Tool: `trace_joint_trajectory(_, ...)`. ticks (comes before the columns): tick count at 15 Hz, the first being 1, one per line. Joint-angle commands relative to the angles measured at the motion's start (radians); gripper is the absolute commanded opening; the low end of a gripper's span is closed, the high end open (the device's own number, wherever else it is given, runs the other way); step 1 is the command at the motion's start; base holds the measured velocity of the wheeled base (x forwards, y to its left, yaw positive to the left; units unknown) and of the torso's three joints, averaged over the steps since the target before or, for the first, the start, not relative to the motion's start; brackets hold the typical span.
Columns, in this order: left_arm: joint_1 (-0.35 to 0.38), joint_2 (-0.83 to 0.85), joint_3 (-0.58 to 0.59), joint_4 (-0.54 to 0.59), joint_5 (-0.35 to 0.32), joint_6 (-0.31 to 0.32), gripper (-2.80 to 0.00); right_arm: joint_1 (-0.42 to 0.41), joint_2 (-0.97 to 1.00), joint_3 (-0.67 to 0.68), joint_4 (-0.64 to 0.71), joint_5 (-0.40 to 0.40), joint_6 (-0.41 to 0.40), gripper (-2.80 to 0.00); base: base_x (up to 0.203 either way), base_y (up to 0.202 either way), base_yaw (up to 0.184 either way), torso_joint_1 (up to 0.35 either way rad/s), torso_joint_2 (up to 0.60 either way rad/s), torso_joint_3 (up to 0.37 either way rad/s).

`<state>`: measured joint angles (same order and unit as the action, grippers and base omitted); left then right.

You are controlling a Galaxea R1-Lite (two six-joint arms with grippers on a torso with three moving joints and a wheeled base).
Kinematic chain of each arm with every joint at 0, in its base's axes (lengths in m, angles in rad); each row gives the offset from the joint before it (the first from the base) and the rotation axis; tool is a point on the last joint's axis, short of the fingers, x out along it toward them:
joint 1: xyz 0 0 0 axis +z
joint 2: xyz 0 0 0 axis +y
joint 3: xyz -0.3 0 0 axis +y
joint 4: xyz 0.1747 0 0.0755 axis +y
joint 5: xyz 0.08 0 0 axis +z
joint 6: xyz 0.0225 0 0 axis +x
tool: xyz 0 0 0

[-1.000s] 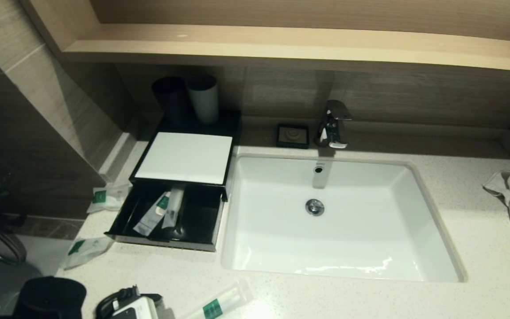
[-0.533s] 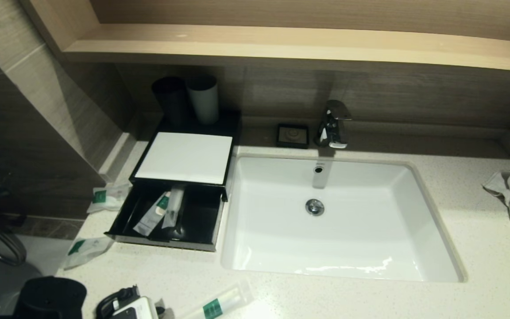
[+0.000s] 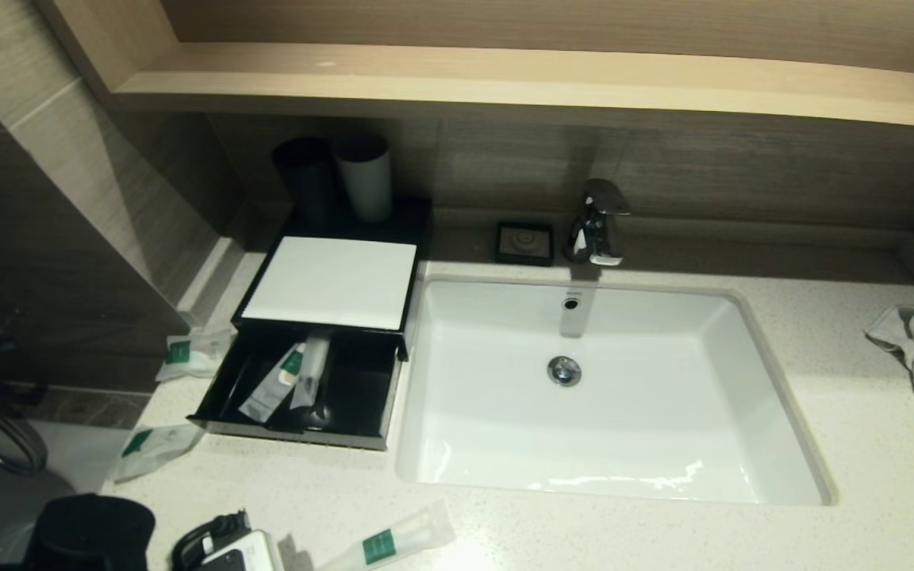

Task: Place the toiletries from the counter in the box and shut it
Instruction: Pick up the bathroom toiletry

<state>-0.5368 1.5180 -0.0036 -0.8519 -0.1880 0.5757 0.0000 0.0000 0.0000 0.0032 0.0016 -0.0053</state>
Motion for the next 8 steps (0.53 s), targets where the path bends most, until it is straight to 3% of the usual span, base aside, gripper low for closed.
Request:
trace_joint_trajectory(1, 0.0, -0.015, -0.005, -0.014, -0.003, 0.004, -2.8, 0.0, 0.0, 0.0, 0.0, 0.0, -0.001, -2.8, 0.0, 0.0, 0.0, 0.0, 0.0, 0.0)
trace_joint_trajectory(8, -0.002, -0.037, -0.027, -0.086, -0.018, -0.003, -2.8, 0.0, 0.0, 0.0, 0.0, 0.0, -0.001, -2.8, 0.0, 0.0, 0.0, 0.0, 0.0, 0.0)
